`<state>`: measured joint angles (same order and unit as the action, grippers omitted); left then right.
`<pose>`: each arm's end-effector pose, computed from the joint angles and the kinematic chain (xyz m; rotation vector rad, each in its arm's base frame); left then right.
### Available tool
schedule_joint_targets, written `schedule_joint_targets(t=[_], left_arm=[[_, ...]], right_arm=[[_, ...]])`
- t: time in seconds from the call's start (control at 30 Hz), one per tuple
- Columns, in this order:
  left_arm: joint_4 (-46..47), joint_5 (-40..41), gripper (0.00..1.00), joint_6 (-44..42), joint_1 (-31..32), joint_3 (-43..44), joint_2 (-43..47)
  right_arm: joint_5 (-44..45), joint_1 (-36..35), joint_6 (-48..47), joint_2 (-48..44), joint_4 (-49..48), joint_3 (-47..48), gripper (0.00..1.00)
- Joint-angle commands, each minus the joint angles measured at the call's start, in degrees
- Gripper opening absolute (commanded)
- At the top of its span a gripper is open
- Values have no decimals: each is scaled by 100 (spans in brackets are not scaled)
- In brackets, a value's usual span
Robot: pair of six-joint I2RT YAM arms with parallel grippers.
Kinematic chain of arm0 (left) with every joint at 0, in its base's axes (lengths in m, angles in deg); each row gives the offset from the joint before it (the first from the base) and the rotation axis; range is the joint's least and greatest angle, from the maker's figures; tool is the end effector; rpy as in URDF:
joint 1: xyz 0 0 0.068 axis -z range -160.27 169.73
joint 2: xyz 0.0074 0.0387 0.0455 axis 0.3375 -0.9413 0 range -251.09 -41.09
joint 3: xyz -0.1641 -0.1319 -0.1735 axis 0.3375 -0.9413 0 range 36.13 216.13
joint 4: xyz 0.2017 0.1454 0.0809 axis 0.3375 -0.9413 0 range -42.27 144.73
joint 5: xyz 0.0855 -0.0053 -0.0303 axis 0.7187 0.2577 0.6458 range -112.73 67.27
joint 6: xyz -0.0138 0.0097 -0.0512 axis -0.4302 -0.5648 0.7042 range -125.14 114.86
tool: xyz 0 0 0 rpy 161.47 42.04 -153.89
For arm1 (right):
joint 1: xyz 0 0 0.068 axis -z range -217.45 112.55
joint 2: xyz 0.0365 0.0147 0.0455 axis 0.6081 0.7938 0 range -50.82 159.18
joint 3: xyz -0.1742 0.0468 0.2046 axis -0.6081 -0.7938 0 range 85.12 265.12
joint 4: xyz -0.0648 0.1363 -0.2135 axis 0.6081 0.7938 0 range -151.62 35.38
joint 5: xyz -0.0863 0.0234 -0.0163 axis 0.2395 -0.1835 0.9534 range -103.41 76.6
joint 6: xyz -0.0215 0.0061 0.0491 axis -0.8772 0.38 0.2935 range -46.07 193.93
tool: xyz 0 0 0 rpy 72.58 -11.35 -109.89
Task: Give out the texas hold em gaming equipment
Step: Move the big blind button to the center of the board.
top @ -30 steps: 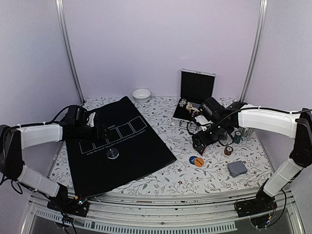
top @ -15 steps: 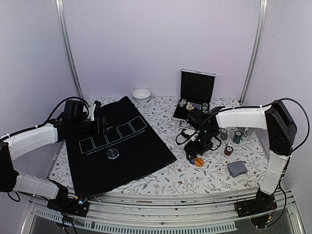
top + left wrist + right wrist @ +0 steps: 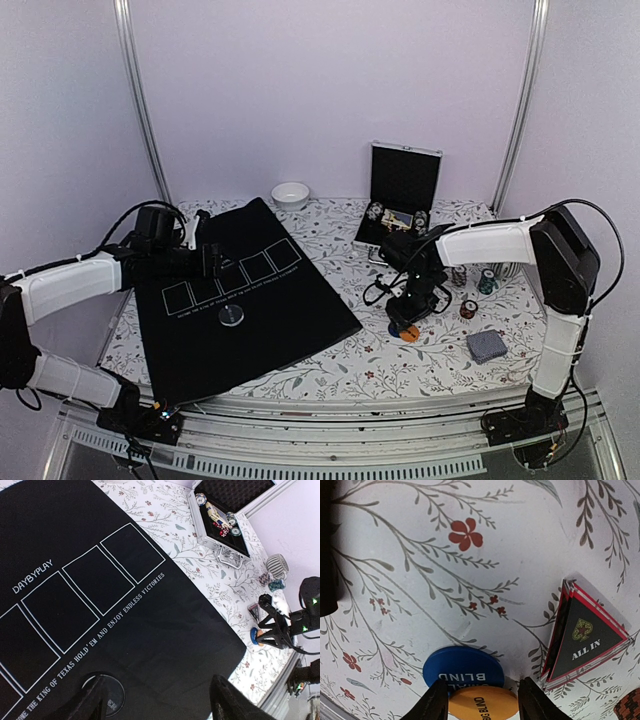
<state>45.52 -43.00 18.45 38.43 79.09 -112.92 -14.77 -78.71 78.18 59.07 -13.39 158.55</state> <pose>0.2478 -0.0968 0.2323 0.1019 2.3048 -0.7868 0.2646 0.2332 0.1553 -0.9739 2.9052 0.0887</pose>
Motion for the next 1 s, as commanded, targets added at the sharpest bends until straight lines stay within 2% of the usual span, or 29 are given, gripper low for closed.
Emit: schedule_joint_targets(t=[0.0,0.37,0.53,0.6,0.8,0.97], left_arm=[[48,-39,72,-30,66,-41,-33],[90,-34,72,-58,64,-12,-104],[95,-71,72,-87,64,52,-179],[86,-82,72,-84,65,68,-182],[52,-10,72,-125,66,14,-67],[41,24,72,-170,68,15,-74]], right_arm=[[257,-23,-22,160,91,-69,49],[241,-28,302,-373,339,-813,47],[185,-28,285,-463,420,-503,49],[206,-34,249,-357,479,-233,54],[87,-76,85,-42,504,192,75],[-25,-122,-18,256,530,387,78]])
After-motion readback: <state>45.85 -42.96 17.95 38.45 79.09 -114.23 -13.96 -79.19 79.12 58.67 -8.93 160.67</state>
